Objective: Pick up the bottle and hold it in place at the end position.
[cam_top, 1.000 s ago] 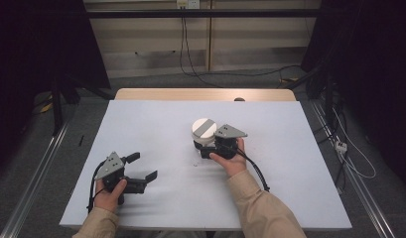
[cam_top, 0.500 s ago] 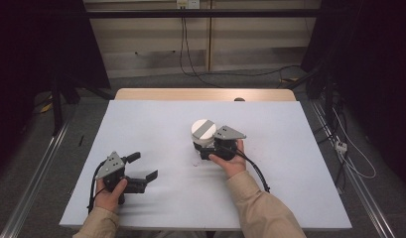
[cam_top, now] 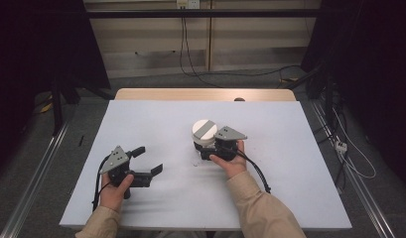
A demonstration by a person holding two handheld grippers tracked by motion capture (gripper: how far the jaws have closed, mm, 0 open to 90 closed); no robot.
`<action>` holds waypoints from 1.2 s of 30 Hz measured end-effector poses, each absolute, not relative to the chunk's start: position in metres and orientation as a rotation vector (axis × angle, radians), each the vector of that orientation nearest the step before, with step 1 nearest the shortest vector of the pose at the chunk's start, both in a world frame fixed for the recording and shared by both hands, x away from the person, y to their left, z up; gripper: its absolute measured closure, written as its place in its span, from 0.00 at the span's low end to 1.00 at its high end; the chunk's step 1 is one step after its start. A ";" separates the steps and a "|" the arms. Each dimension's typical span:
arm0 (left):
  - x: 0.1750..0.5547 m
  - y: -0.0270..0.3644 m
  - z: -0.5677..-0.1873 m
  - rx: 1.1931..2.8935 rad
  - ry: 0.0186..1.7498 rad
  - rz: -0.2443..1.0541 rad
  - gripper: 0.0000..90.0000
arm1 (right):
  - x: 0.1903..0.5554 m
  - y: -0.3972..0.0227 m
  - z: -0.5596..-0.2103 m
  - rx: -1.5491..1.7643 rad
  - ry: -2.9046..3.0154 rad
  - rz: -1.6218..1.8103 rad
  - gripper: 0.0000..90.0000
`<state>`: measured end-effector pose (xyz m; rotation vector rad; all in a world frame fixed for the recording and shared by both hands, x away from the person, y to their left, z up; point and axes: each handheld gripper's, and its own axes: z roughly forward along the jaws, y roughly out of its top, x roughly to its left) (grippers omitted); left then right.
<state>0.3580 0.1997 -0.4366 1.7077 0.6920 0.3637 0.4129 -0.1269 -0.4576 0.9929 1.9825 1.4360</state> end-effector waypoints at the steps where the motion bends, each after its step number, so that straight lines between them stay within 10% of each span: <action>1: 0.359 0.198 -0.436 1.702 0.697 0.357 0.05 | 0.413 -0.127 -0.458 0.993 1.982 1.438 0.21; 36: 0.370 0.163 -0.420 1.709 0.661 0.307 0.05 | 0.413 -0.127 -0.458 0.995 1.991 1.426 0.21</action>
